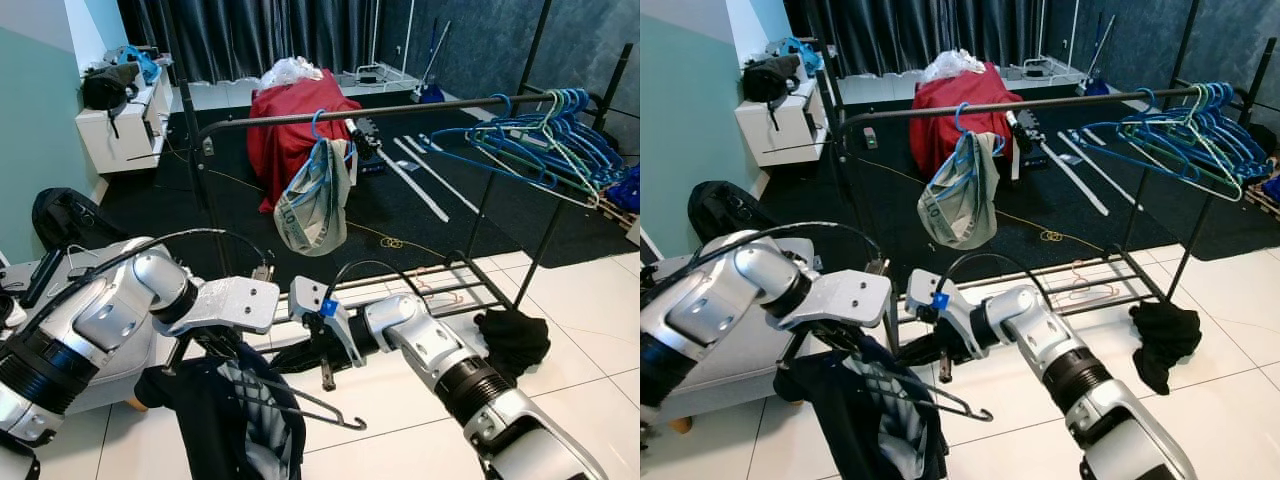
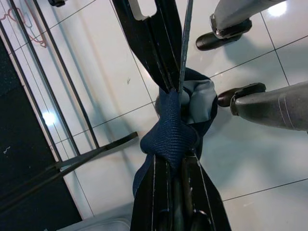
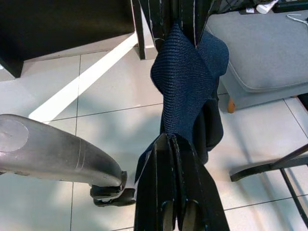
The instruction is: Hang hanger
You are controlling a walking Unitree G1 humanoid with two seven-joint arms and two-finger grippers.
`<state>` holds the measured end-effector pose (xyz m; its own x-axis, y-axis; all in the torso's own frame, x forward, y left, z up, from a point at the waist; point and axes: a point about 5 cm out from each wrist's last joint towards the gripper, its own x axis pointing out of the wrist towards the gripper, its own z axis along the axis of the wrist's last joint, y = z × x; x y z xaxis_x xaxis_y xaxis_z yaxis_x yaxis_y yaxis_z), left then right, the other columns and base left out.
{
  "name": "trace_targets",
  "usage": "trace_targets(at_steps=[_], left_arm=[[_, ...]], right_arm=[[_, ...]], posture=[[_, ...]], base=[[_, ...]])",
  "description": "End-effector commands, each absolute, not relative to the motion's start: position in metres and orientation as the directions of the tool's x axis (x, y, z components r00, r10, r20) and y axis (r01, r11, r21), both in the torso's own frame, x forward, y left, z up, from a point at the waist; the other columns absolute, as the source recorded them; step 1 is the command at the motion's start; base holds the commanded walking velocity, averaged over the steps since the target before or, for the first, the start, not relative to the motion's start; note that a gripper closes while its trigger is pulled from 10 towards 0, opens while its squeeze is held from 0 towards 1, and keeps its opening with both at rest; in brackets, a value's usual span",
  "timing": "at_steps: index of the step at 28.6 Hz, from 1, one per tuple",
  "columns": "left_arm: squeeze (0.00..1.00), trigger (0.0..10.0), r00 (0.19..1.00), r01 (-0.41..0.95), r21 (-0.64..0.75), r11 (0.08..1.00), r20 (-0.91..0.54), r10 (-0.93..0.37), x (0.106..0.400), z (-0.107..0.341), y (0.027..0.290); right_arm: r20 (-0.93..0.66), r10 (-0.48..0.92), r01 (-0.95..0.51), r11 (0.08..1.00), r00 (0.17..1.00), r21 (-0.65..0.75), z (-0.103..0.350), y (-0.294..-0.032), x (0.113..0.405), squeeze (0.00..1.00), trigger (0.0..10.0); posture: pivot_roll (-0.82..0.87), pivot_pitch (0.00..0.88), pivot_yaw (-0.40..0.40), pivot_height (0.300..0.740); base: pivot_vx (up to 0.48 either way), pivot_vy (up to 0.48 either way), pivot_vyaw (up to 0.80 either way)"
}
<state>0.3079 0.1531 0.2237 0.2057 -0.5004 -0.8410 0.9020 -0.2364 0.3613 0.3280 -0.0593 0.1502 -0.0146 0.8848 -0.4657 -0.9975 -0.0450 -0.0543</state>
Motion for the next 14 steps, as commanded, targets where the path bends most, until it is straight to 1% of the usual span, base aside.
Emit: trace_targets(at_steps=[1, 4, 5, 6, 14], left_arm=[[0.0, 0.0, 0.228, 0.887, 0.389, -0.251, -0.839, -0.494, 0.309, 0.231, 0.15], [0.0, 0.0, 0.23, 0.884, 0.394, -0.25, -0.835, -0.5, 0.309, 0.232, 0.148], [0.0, 0.0, 0.23, 0.884, 0.394, -0.25, -0.835, -0.5, 0.309, 0.232, 0.148], [0.0, 0.0, 0.232, 0.882, 0.398, -0.251, -0.832, -0.504, 0.309, 0.232, 0.147], [0.0, 0.0, 0.241, 0.871, 0.415, -0.262, -0.827, -0.507, 0.31, 0.234, 0.145]], right_arm=[[-0.453, 0.892, -0.997, -0.048, -0.015, -0.062, 0.155, -0.058, 0.33, 0.0, 0.0], [-0.34, 0.94, -0.997, -0.001, 0.026, -0.079, 0.168, -0.057, 0.333, 0.0, 0.0], [-0.34, 0.94, -0.997, -0.001, 0.026, -0.079, 0.168, -0.057, 0.333, 0.0, 0.0], [-0.279, 0.959, -0.996, 0.027, 0.05, -0.087, 0.175, -0.058, 0.334, 0.0, 0.0], [-0.247, 0.967, -0.995, 0.036, 0.057, -0.09, 0.177, -0.063, 0.333, 0.0, 0.0]], posture=[[-0.06, 0.033, 0.014, 0.74], [-0.07, 0.032, 0.009, 0.74], [-0.07, 0.032, 0.009, 0.74], [-0.07, 0.032, 0.011, 0.74], [-0.08, 0.034, 0.013, 0.74]], base=[[0.0, 0.0, 0.0], [0.0, 0.0, 0.0], [0.0, 0.0, 0.0], [0.0, 0.0, 0.0], [0.0, 0.0, 0.0]])
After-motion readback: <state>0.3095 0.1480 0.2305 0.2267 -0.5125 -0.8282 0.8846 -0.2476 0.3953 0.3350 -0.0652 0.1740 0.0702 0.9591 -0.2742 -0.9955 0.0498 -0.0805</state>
